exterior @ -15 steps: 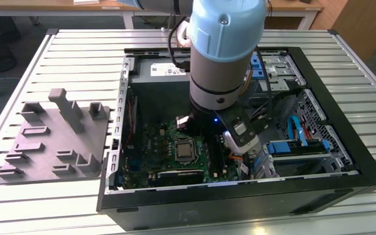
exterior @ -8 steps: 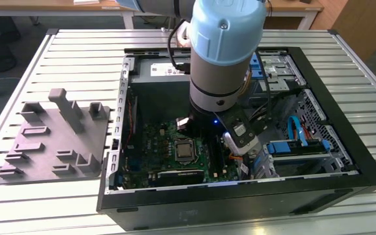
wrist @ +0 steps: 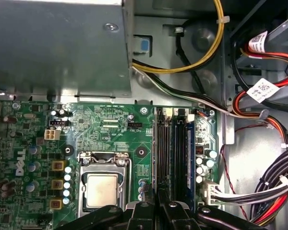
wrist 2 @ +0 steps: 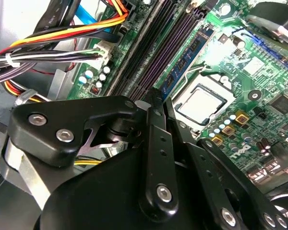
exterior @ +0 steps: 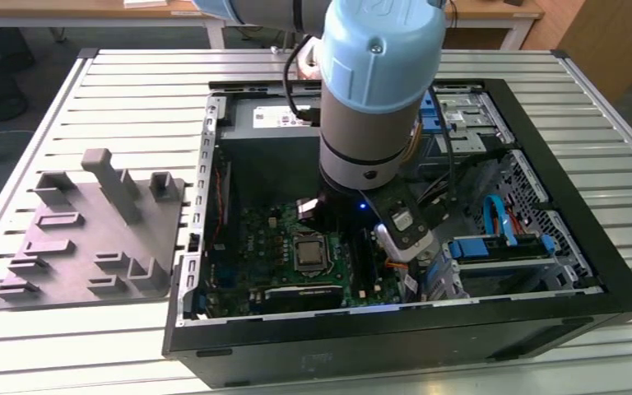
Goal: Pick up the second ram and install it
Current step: 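Insert the second ram into the second slot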
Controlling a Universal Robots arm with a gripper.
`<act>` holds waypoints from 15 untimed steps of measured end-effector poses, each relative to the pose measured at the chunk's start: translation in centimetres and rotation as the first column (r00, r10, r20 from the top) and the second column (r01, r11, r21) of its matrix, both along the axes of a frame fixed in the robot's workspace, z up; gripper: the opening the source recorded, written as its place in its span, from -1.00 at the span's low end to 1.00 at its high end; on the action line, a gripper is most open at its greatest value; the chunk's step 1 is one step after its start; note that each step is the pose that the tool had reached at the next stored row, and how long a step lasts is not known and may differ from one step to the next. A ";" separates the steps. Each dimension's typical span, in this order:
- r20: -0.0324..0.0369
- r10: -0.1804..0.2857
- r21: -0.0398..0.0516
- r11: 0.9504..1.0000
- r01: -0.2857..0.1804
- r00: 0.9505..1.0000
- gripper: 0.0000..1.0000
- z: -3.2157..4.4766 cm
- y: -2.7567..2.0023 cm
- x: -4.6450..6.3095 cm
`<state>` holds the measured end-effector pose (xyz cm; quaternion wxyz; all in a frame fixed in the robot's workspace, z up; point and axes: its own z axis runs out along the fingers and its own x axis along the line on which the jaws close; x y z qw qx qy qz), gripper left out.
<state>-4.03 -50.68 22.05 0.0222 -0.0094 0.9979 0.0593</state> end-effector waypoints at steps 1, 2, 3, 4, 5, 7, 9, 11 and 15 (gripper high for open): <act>0.000 -0.004 -0.001 1.000 0.004 1.000 -0.72 0.00 0.00 0.0; 0.000 -0.008 -0.001 1.000 0.008 1.000 -0.72 -0.01 0.00 0.0; 0.000 -0.013 -0.002 1.000 0.013 1.000 -0.72 -0.02 0.00 0.0; 0.000 -0.021 -0.003 1.000 0.021 1.000 -0.72 -0.02 0.00 0.0; 0.000 -0.029 -0.005 1.000 0.029 1.000 -0.72 -0.03 0.00 0.0; 0.000 -0.048 -0.008 0.999 0.048 0.999 -0.72 -0.04 -0.01 0.0; 0.000 -0.071 -0.009 0.997 0.071 0.997 -0.72 -0.06 -0.01 0.0; 0.000 -0.080 -0.010 0.997 0.080 0.997 -0.72 -0.07 -0.01 0.0; 0.001 -0.080 -0.012 0.997 0.080 0.997 -0.72 -0.08 -0.01 0.0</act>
